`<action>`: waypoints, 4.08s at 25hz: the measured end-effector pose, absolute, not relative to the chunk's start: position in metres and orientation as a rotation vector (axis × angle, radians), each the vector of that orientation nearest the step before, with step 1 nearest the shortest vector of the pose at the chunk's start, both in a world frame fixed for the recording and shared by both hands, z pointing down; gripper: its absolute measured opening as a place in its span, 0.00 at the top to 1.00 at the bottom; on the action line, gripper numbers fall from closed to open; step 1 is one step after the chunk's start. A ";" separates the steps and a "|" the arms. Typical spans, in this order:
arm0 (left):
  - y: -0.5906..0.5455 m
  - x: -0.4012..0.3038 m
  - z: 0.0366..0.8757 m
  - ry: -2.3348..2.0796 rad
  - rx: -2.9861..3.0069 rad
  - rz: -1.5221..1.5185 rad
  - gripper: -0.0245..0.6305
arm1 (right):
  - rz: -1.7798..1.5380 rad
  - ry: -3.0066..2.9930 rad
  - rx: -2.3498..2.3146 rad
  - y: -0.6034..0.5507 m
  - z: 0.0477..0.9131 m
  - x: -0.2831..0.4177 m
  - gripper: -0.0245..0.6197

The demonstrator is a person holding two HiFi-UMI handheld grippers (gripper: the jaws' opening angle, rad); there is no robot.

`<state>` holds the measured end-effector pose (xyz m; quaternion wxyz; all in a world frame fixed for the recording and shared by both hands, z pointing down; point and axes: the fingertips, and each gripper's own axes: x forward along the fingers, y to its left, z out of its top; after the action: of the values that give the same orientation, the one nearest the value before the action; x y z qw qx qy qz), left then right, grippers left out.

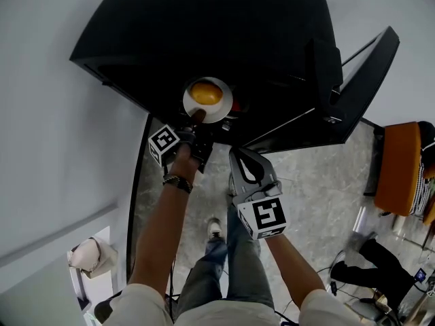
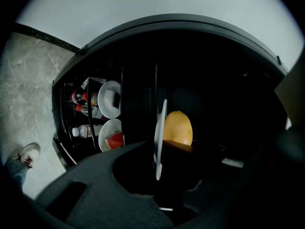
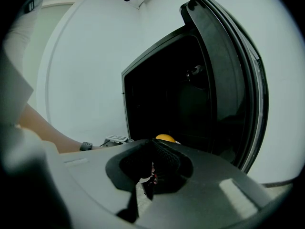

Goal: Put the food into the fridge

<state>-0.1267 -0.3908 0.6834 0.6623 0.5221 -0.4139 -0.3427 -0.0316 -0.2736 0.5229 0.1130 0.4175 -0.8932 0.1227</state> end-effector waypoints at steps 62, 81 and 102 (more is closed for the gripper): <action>-0.410 -0.118 0.672 -0.936 1.245 -0.767 0.94 | 0.376 -2.601 1.191 -0.275 0.534 -0.037 0.95; -0.400 -0.128 0.669 -0.944 1.253 -0.775 0.83 | 0.372 -2.602 1.178 -0.274 0.536 -0.047 0.95; -0.319 -0.124 0.548 -1.109 1.926 -0.252 0.97 | 0.204 -2.657 1.262 -0.257 0.430 -0.038 0.95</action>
<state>-0.1243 -0.3195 0.5481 0.4371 0.7744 -0.4460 -0.1013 -0.0385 -0.2571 0.4304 0.0964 0.4260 -0.8969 0.0689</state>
